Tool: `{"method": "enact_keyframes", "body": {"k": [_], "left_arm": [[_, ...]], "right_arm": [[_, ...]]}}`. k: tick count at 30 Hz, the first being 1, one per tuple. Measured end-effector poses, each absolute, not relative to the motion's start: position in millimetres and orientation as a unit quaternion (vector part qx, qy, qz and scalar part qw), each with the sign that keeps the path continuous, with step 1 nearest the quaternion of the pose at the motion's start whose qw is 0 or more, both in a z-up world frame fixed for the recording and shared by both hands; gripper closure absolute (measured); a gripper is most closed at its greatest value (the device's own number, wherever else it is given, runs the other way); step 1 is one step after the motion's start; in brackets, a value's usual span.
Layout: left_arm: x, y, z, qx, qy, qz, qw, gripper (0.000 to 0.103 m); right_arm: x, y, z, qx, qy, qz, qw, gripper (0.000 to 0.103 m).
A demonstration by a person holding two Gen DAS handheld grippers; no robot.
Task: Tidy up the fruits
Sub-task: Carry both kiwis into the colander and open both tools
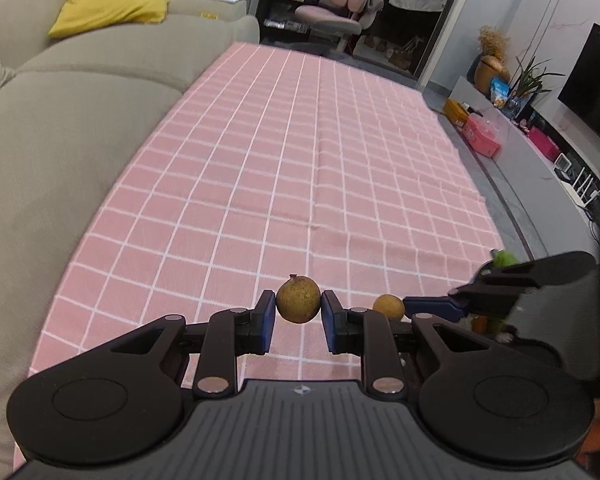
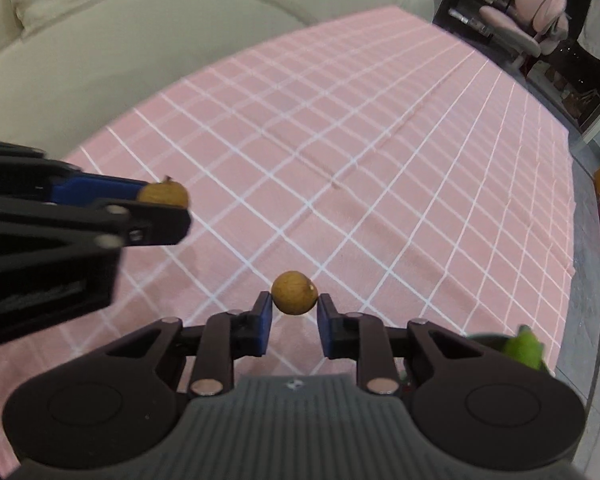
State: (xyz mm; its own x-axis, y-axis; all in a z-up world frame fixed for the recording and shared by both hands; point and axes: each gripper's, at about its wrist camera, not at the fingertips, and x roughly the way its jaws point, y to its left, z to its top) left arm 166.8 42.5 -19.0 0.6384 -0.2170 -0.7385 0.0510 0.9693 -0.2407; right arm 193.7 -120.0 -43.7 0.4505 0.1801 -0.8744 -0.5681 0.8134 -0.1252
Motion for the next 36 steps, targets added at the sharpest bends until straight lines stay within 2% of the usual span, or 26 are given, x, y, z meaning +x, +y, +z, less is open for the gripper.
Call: {"method": "enact_keyframes", "body": {"k": [10, 19, 30, 36], "left_arm": [[134.0, 5.4, 31.6, -0.062, 0.377, -0.118, 0.916, 0.076], [109.4, -48.2, 48.3, -0.040, 0.373, -0.201, 0.905, 0.076], [113.5, -94.5, 27.2, -0.045, 0.406, -0.271, 0.872, 0.076], [133.0, -93.5, -1.2, -0.088, 0.442, -0.274, 0.850, 0.076]], "right_arm": [[130.3, -163.4, 23.4, -0.152, 0.410, 0.221, 0.872, 0.083], [77.7, -229.9, 51.7, -0.099, 0.380, 0.185, 0.901, 0.083], [53.4, -299.8, 30.4, -0.052, 0.381, 0.130, 0.914, 0.083], [61.0, -314.9, 7.5, -0.019, 0.396, 0.108, 0.912, 0.083]]}}
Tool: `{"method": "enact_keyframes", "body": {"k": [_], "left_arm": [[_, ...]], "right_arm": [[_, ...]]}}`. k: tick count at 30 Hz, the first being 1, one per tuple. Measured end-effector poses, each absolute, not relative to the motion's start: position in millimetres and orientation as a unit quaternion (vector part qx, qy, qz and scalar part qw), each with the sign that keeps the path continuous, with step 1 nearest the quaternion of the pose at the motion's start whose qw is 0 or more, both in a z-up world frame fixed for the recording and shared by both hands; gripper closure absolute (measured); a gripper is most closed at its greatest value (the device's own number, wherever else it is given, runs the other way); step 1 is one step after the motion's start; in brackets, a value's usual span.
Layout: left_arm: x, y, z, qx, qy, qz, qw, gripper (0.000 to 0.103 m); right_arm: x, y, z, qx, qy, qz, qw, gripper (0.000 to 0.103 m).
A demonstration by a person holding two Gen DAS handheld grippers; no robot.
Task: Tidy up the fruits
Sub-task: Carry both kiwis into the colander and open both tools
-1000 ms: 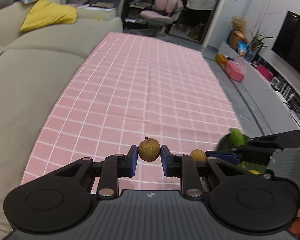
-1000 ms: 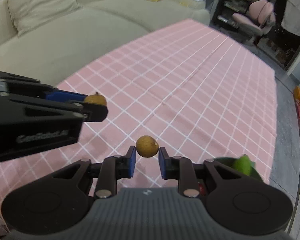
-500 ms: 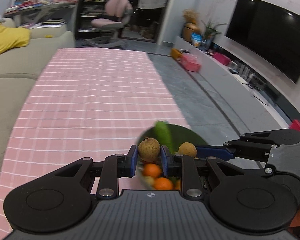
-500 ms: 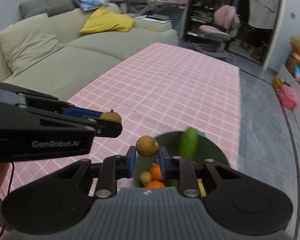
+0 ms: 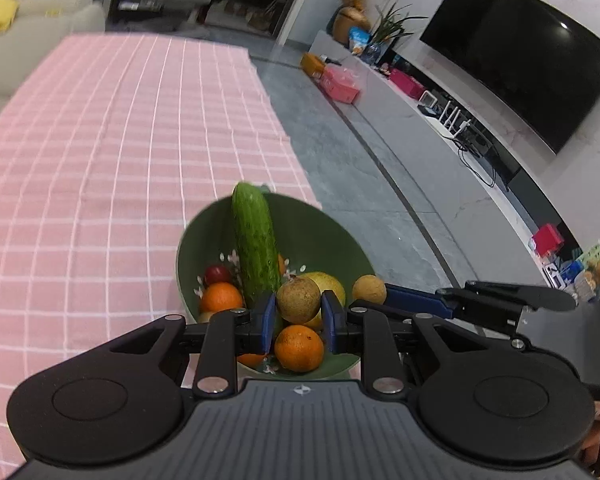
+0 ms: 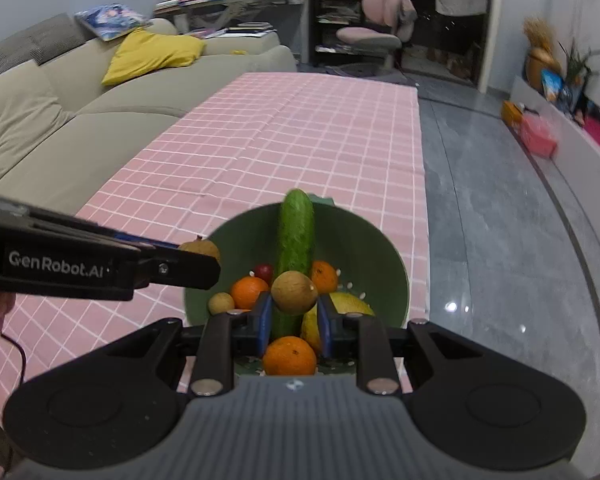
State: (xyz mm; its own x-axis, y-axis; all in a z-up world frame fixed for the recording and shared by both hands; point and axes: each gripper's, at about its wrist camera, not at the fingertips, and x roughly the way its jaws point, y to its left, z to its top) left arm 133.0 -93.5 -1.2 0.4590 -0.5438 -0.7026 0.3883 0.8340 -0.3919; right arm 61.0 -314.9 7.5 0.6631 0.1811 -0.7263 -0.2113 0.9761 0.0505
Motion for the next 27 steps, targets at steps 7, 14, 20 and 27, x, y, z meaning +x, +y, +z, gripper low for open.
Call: {"method": "enact_keyframes", "body": {"k": [7, 14, 20, 27], "left_arm": [[142.8, -107.5, -29.6, -0.070, 0.472, -0.260, 0.839, 0.076], [149.2, -122.5, -52.1, -0.024, 0.506, -0.240, 0.828, 0.076], [152.3, -120.9, -56.1, -0.022, 0.518, -0.238, 0.821, 0.076], [149.9, -124.1, -52.9, -0.013, 0.512, -0.239, 0.825, 0.076]], "right_arm": [[76.5, -313.3, -22.2, -0.012, 0.414, 0.102, 0.905, 0.083], [89.8, -310.4, -44.7, -0.032, 0.447, 0.096, 0.889, 0.083], [96.9, -307.8, -56.0, -0.040, 0.473, 0.094, 0.875, 0.083], [96.1, -306.7, -60.5, -0.045, 0.478, 0.090, 0.873, 0.083]]}}
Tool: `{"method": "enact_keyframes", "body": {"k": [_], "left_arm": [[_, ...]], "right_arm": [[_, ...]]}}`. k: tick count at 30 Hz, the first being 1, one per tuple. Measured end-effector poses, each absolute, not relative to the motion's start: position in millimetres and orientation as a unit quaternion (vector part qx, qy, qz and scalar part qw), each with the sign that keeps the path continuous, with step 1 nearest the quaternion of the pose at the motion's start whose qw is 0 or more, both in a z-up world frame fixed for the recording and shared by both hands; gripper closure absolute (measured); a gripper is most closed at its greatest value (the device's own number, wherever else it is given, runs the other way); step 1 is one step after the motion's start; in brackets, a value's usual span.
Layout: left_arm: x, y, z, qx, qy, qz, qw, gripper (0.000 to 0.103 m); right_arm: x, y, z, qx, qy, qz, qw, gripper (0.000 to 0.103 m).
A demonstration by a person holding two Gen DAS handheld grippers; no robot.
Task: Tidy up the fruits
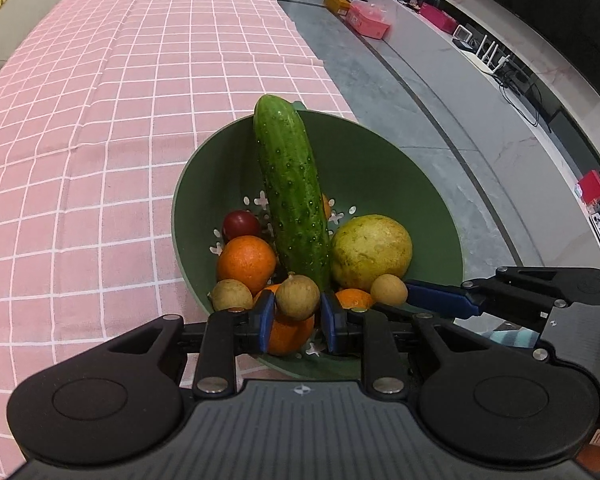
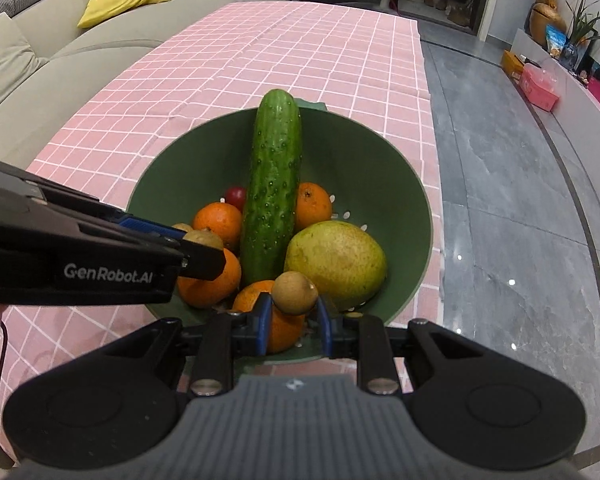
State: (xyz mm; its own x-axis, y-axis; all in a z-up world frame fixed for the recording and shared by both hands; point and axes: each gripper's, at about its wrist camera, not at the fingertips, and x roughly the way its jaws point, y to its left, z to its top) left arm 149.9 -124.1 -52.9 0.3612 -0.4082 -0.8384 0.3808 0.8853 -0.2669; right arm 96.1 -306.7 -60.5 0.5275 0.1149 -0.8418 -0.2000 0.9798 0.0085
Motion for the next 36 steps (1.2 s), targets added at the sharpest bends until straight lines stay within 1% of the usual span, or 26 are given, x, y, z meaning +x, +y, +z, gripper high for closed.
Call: {"method": "enact_keyframes", "body": {"k": [5, 9, 11, 13, 15, 17, 19, 20, 23, 27, 29, 33, 36], "left_arm": [[147.9, -126.3, -52.2, -0.003, 0.513, -0.239, 0.824, 0.074], [146.2, -129.0, -50.4, 0.007, 0.509, -0.243, 0.826, 0.063], [145.5, -128.5, -48.1, 0.007, 0.506, -0.242, 0.828, 0.058], [144.1, -127.0, -43.0, 0.009, 0.498, -0.244, 0.832, 0.054], [142.7, -124.5, -36.6, 0.009, 0.490, -0.245, 0.837, 0.049], [140.3, -121.3, -27.6, 0.008, 0.478, -0.243, 0.844, 0.045], [137.4, -118.2, -18.9, 0.007, 0.465, -0.242, 0.851, 0.042], [135.5, -116.0, -13.6, 0.006, 0.457, -0.241, 0.856, 0.040], [128.7, -109.7, 2.7, 0.002, 0.428, -0.232, 0.874, 0.036], [114.7, -102.1, 23.3, 0.014, 0.385, -0.216, 0.897, 0.032], [106.3, -96.3, 33.4, 0.022, 0.363, -0.205, 0.909, 0.030], [89.0, -83.6, 51.5, 0.034, 0.324, -0.177, 0.929, 0.023], [74.2, -74.8, 63.7, 0.041, 0.300, -0.156, 0.940, 0.018]], "right_arm": [[92.3, -306.7, -58.2, -0.047, 0.474, 0.090, 0.875, 0.082], [90.2, -305.7, -56.3, -0.049, 0.471, 0.092, 0.876, 0.079], [88.5, -305.4, -54.4, -0.051, 0.467, 0.092, 0.878, 0.068], [87.2, -304.5, -52.1, -0.056, 0.462, 0.090, 0.880, 0.068], [85.9, -304.6, -50.2, -0.057, 0.459, 0.087, 0.882, 0.065], [83.5, -305.2, -46.7, -0.055, 0.450, 0.083, 0.887, 0.045], [79.6, -306.7, -39.2, -0.052, 0.432, 0.078, 0.897, 0.035], [77.7, -307.3, -35.3, -0.050, 0.424, 0.076, 0.901, 0.032], [70.8, -310.5, -24.1, -0.038, 0.403, 0.066, 0.912, 0.026], [57.2, -313.5, -4.5, -0.019, 0.368, 0.057, 0.928, 0.025], [48.0, -313.6, 7.2, -0.011, 0.345, 0.053, 0.937, 0.015], [29.3, -310.8, 29.7, 0.007, 0.304, 0.056, 0.951, 0.014], [14.8, -308.3, 44.3, 0.027, 0.281, 0.063, 0.957, 0.008]]}}
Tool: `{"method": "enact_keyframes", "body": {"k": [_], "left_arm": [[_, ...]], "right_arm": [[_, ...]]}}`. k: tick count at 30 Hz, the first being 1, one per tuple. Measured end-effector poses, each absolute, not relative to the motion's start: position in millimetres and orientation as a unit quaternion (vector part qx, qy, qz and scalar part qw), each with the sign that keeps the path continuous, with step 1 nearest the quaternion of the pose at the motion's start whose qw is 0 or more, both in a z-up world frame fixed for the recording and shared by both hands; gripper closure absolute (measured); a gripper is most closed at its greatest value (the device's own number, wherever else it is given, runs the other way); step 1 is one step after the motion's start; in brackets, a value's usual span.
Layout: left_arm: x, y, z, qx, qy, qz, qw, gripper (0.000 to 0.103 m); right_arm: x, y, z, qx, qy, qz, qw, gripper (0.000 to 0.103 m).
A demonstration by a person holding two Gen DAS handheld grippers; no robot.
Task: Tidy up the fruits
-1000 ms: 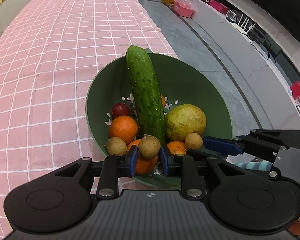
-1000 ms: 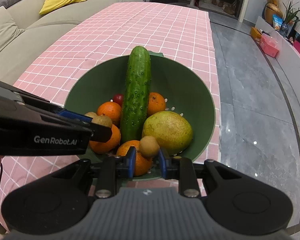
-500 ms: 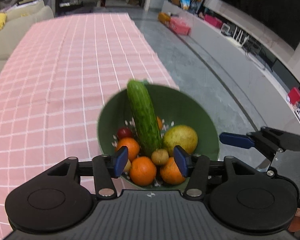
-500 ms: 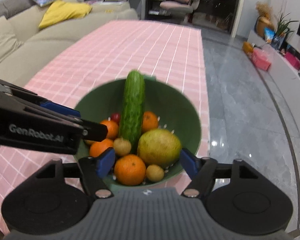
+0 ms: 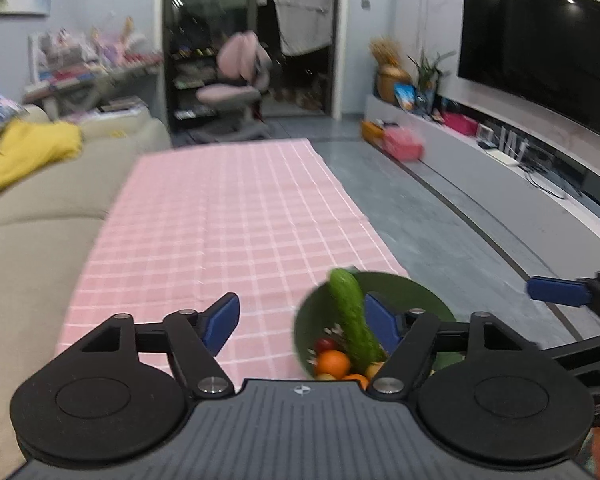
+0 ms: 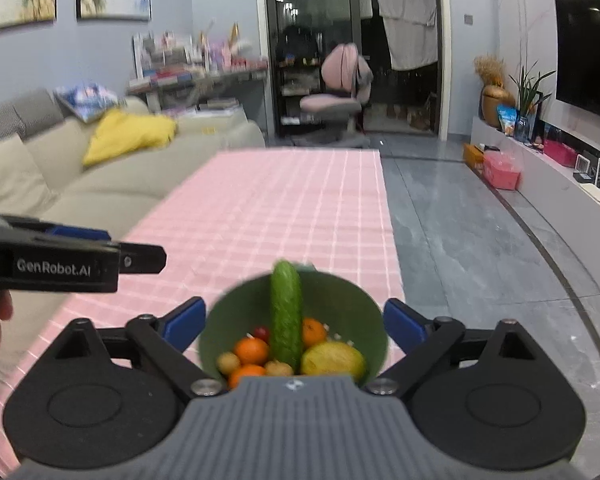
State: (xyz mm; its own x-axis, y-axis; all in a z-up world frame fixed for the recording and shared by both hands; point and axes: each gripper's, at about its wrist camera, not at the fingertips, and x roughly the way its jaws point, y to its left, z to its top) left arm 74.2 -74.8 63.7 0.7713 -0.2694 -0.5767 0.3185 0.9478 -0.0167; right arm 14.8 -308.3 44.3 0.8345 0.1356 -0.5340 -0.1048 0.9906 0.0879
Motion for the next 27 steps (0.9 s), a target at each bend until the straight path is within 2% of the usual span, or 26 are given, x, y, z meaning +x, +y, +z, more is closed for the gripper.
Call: {"method": "enact_keyframes", "body": {"k": [4, 15, 27], "left_arm": [[54.7, -64.4, 74.2, 0.053, 0.283, -0.124, 0.950, 0.013], [18.1, -37.0, 76.6, 0.070, 0.279, -0.060, 0.956, 0.013], [9.3, -29.6, 36.8, 0.051, 0.362, -0.058, 0.929, 0.012]], "right_arm": [[-5.8, -302.4, 59.1, 0.047, 0.260, 0.074, 0.962, 0.006], [-50.0, -272.5, 68.2, 0.032, 0.246, 0.095, 0.964, 0.004], [-61.8, -255.3, 42.2, -0.010, 0.291, 0.084, 0.953, 0.004]]}}
